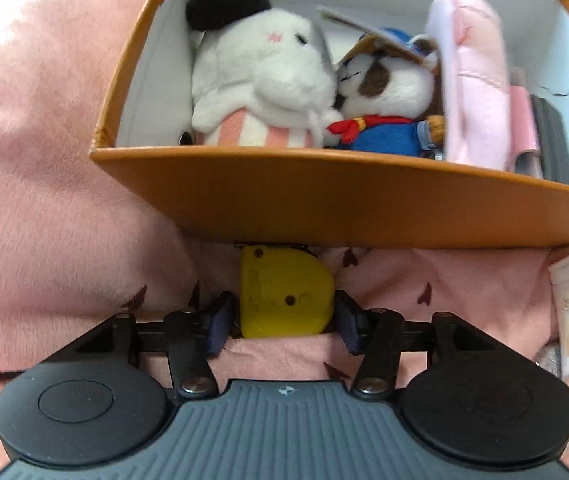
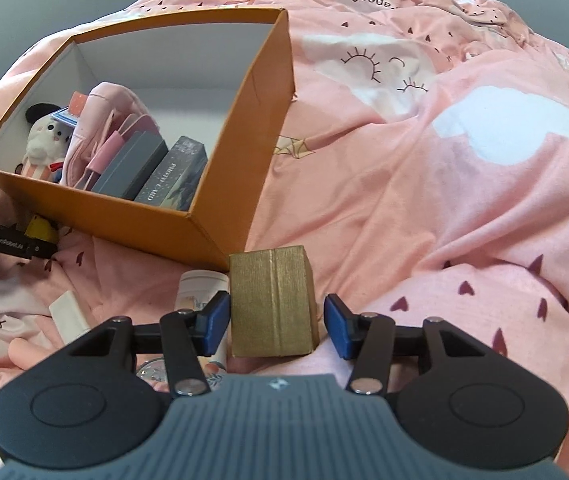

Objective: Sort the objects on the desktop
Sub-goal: 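Grasp the gold cardboard box with right gripper while left approaches the yellow tape measure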

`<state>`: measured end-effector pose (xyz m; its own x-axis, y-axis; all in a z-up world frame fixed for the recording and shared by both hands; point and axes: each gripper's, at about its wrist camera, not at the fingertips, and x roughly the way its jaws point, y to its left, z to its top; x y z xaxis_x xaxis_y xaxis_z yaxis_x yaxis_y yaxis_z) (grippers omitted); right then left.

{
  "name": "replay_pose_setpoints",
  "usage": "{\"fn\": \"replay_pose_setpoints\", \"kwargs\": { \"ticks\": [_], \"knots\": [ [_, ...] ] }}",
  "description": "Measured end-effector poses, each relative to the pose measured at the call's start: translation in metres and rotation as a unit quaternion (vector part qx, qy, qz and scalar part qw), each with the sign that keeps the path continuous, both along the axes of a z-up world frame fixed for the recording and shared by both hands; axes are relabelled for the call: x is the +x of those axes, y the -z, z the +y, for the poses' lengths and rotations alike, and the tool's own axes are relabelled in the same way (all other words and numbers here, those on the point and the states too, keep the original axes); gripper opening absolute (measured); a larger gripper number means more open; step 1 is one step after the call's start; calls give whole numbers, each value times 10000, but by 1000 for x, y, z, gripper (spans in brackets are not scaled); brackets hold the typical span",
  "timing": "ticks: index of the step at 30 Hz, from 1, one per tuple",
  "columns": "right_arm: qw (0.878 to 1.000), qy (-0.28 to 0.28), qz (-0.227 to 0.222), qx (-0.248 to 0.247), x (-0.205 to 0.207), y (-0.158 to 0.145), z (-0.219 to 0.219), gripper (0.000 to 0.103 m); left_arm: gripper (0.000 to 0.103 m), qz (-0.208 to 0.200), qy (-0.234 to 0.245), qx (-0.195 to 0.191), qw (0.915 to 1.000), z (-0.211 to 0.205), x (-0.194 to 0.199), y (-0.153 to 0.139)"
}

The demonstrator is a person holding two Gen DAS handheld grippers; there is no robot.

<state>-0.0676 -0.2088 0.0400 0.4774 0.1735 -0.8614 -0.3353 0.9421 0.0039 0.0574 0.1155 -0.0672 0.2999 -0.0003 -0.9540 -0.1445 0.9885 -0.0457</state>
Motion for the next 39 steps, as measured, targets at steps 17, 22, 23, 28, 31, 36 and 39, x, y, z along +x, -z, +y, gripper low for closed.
{"fn": "replay_pose_setpoints", "kwargs": {
  "ticks": [17, 22, 23, 28, 31, 36, 39],
  "knots": [
    [9999, -24, 81, -66, 2, -1, -4, 53, 61, -231, -397, -1222, 9914, 16, -30, -19],
    [9999, -68, 82, -93, 2, 1, -2, 54, 56, -102, -1472, -1682, 9747, 38, -32, -4],
    [9999, -73, 87, -90, 2, 2, -1, 54, 56, -70, -1571, -1645, 9738, 39, -33, -2],
    [9999, -46, 136, -21, 3, 5, -3, 54, 57, -33, -1734, -1635, 9712, 39, -36, 6],
    [9999, -43, 116, -4, 3, 5, -4, 54, 58, -63, -1683, -1586, 9729, 36, -38, 11],
    [10000, -45, 77, 13, 2, 7, -3, 54, 55, -93, -1605, -1475, 9759, 30, -42, 8],
    [10000, -47, 64, 28, 1, 7, -4, 54, 42, -208, -1400, -1198, 9827, 20, -49, -3]
  ]
}}
